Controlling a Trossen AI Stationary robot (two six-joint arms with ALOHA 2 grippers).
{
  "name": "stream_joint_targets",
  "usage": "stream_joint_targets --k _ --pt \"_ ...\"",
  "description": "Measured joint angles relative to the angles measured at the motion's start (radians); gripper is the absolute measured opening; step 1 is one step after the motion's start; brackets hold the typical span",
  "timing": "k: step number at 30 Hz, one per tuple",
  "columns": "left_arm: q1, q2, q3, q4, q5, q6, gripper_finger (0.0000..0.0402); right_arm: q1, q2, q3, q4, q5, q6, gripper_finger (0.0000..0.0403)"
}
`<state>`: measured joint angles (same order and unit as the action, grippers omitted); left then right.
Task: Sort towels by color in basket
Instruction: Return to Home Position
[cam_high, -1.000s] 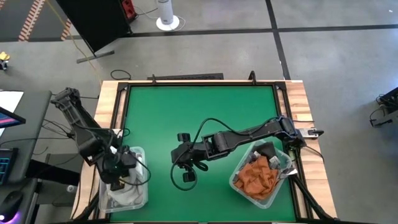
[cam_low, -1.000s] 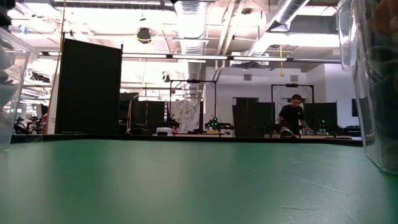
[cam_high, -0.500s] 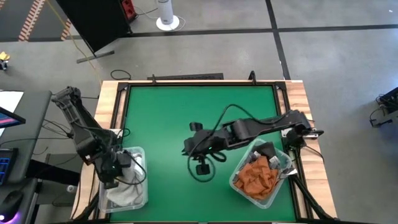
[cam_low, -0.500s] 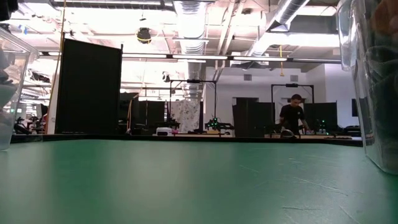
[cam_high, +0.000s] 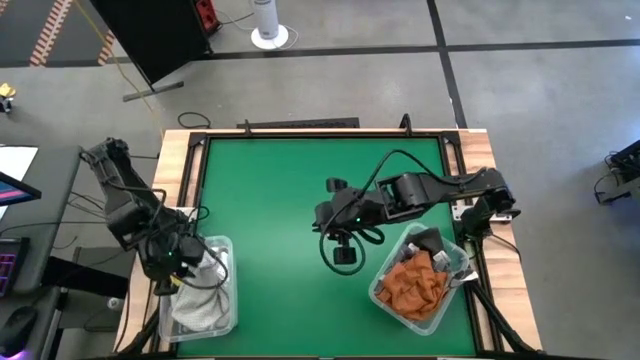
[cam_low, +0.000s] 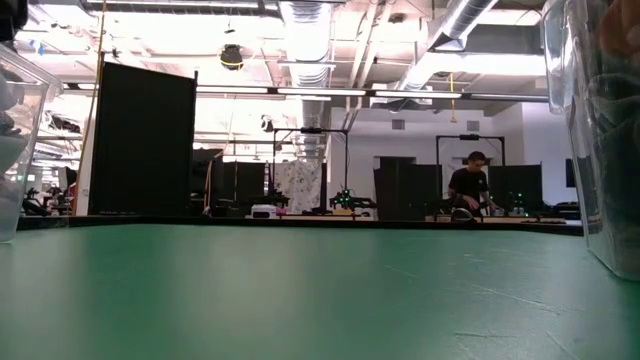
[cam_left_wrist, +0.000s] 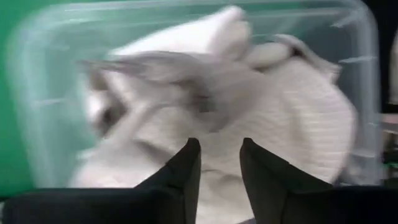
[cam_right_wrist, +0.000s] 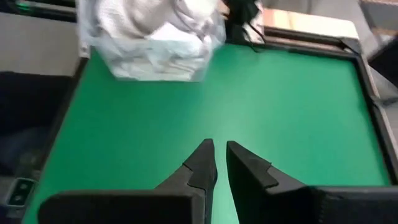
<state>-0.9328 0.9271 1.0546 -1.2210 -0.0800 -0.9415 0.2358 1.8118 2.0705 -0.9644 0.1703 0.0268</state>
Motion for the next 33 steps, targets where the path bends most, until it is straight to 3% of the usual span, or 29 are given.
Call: stream_joint_targets --k 5,11,16,22,33 --pt "0.06 0.0 0.086 -0.038 -0.15 0.094 0.0128 -0.004 -0.015 0.0 -0.022 0.023 0.002 0.0072" --pt "0.083 -0.006 0.166 0.079 -0.619 0.33 0.0125 -0.028 -0.05 0.0 0.001 0.046 -0.05 0.0071" --pt "0.083 -0.023 0.12 0.249 -0.756 0.528 0.0114 -0.046 -0.133 -0.075 0.047 0.06 -0.025 0.0068" --pt "0.083 -0.064 0.069 0.323 -0.817 0.629 0.0097 -0.046 -0.33 -0.393 0.285 0.057 -0.019 0.0055" --pt "0.097 -0.238 -0.032 0.473 -0.946 0.84 0.0067 -0.115 -0.703 -1.158 0.974 0.013 -0.004 0.0048"
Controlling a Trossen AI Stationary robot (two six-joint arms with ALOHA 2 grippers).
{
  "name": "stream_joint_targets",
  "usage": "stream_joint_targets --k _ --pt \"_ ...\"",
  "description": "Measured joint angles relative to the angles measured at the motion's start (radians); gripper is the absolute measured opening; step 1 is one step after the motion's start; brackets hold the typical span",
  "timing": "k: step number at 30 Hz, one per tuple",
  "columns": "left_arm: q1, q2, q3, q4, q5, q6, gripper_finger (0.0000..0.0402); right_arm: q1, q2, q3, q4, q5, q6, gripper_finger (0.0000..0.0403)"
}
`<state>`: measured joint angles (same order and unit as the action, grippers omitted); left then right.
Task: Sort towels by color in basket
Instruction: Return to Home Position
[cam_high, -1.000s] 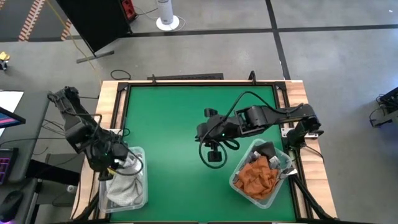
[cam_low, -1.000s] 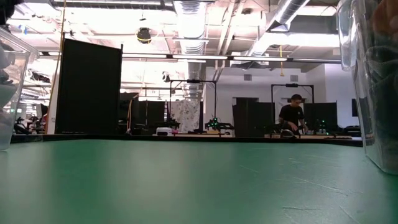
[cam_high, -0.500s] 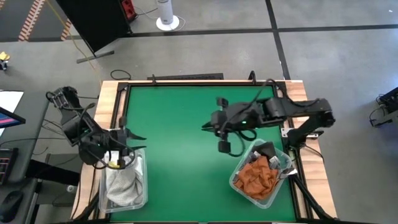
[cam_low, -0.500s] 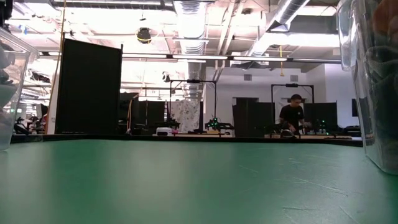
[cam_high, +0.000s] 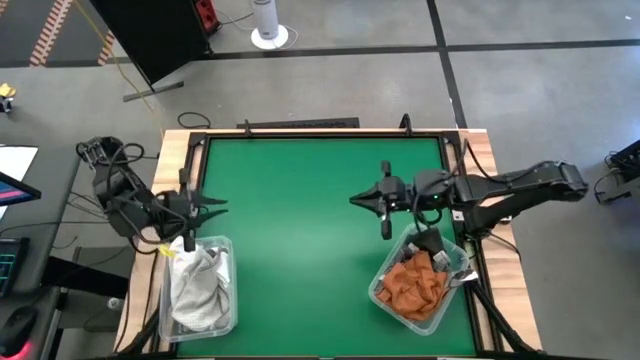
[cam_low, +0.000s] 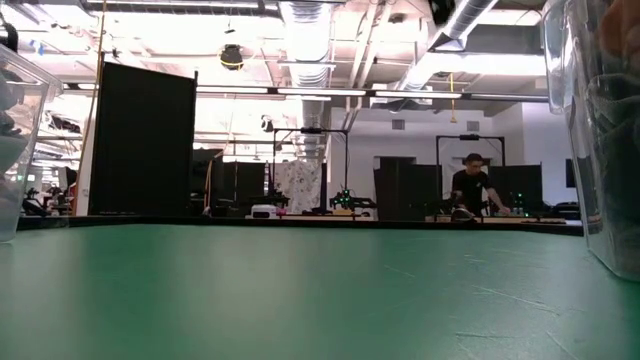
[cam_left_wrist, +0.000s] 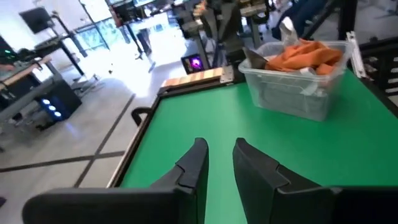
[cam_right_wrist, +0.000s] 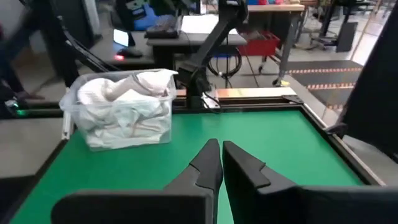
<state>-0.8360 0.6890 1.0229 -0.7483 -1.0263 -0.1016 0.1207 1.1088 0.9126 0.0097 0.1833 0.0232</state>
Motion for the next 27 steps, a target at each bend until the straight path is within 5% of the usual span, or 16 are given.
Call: stream_joint_targets --k 7,14,20,27 --pt "0.075 -0.19 -0.143 0.093 -0.017 0.019 0.0054 -0.13 -0.126 -0.294 0.27 -0.149 0.065 0.004" --pt "0.124 -0.38 -0.382 0.468 -0.007 0.17 0.0044 -0.181 -0.209 -0.458 0.473 -0.199 0.085 0.0021" --pt "0.157 -0.427 -0.579 0.884 0.132 0.321 0.0035 -0.179 -0.252 -0.542 0.566 -0.212 0.085 0.0032" --pt "0.208 -0.42 -0.722 0.948 0.296 0.164 0.002 -0.149 -0.303 -0.642 0.62 -0.212 0.107 0.0024"
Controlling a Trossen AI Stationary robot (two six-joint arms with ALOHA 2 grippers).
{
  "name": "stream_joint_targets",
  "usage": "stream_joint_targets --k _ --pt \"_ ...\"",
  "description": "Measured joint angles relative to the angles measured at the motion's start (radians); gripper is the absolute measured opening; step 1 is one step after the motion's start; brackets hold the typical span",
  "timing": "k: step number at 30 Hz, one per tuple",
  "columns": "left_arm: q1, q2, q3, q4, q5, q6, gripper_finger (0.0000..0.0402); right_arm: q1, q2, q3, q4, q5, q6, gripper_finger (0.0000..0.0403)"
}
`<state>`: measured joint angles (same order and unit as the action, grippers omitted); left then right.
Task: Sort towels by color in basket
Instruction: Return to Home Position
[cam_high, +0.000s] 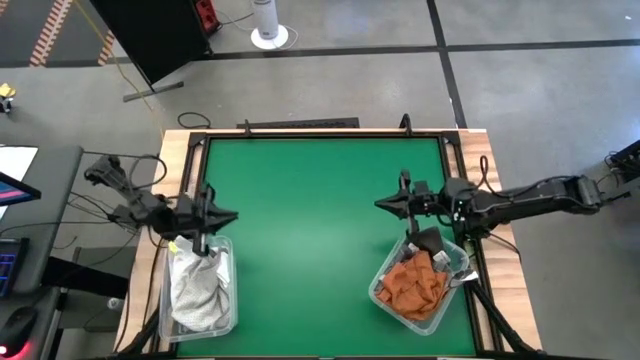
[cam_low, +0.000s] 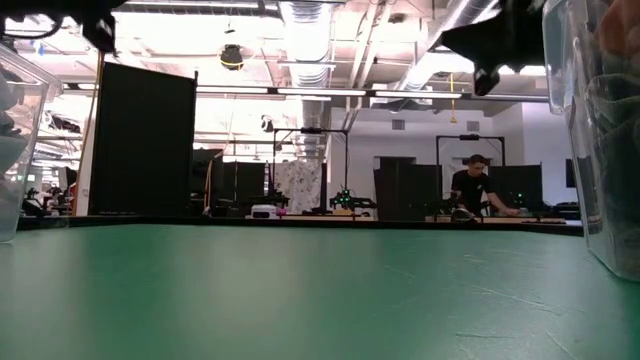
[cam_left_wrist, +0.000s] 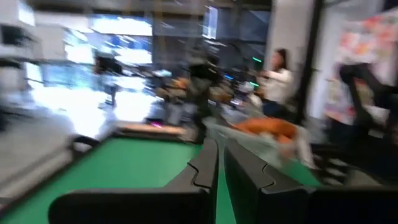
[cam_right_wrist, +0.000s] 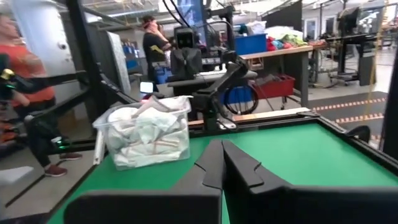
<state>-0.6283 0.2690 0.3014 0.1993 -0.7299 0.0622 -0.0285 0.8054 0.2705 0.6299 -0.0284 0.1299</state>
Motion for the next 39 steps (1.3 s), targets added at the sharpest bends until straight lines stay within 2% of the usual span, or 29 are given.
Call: stream_joint_targets --k 3,6,14,25,31,39 --pt "0.014 0.002 -0.045 -0.001 0.103 -0.062 0.0016 0.021 -0.024 -0.055 0.044 0.0 0.002 0.0022" --pt "0.027 -0.005 -0.083 0.003 0.15 -0.092 0.0015 0.038 -0.048 -0.115 0.13 0.002 0.003 0.0026" --pt "0.038 -0.008 -0.166 0.064 0.179 -0.097 0.0015 0.055 -0.099 -0.262 0.283 0.028 0.003 0.0024" --pt "0.039 -0.008 -0.289 0.129 0.204 -0.181 0.0015 0.061 -0.108 -0.263 0.293 0.03 0.0 0.0028" --pt "0.039 -0.009 -0.284 0.111 0.21 -0.177 0.0015 0.039 -0.107 -0.263 0.288 0.054 -0.007 0.0028" --pt "0.104 -0.009 -0.174 0.024 0.194 0.006 0.0015 -0.059 -0.111 -0.25 0.293 0.061 -0.015 0.0036"
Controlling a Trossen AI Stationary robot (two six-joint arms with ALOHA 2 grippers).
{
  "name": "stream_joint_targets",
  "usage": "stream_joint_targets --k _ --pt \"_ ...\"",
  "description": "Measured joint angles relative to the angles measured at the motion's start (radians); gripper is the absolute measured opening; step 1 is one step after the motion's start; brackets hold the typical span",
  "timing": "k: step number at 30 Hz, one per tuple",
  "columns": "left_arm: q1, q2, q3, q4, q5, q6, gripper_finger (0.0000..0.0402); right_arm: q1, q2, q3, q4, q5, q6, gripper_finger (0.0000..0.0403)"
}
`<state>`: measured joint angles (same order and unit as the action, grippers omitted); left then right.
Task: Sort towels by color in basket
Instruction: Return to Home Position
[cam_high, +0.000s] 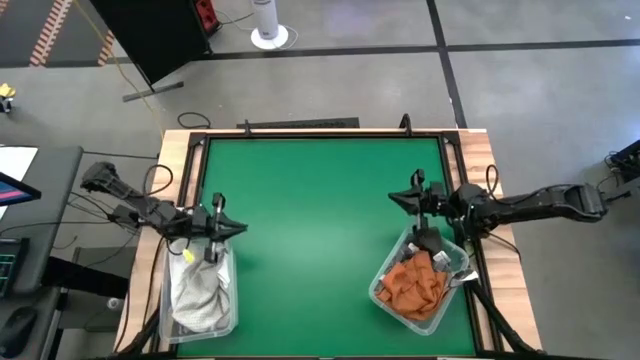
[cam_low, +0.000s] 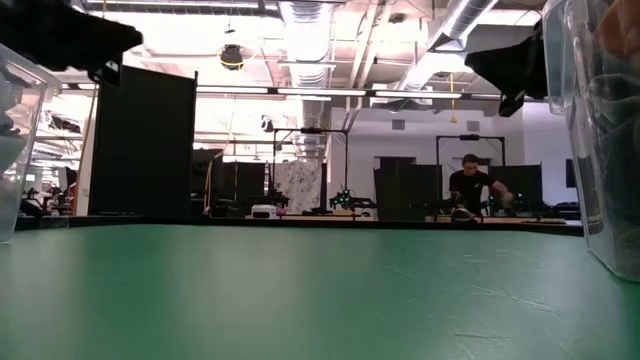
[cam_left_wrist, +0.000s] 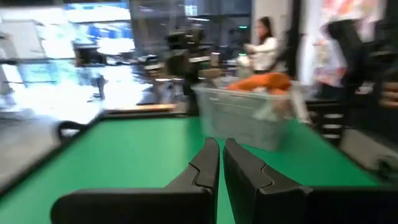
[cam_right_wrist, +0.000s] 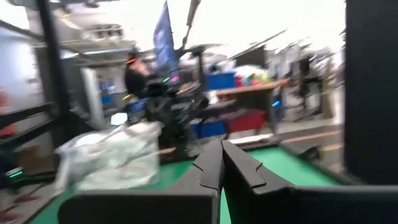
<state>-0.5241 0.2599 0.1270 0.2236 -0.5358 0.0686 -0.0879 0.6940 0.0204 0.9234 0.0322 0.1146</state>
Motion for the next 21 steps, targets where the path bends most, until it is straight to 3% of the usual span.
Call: stream_joint_targets --k 4,8,15,21 --pt "0.105 0.002 0.004 -0.017 0.009 0.017 0.0015 -0.079 -0.002 0.005 0.005 0.027 -0.014 0.0033" --pt "0.232 0.001 0.004 -0.016 0.14 0.008 0.0015 -0.184 -0.002 0.006 0.008 0.053 0.154 0.0032" --pt "0.468 0.002 0.004 -0.018 0.374 -0.034 0.0015 -0.391 -0.001 0.016 0.003 -0.246 0.278 0.0033" --pt "0.63 0.002 0.005 -0.038 0.503 -0.052 0.0015 -0.453 -0.002 0.044 -0.001 -0.27 0.251 0.0033"
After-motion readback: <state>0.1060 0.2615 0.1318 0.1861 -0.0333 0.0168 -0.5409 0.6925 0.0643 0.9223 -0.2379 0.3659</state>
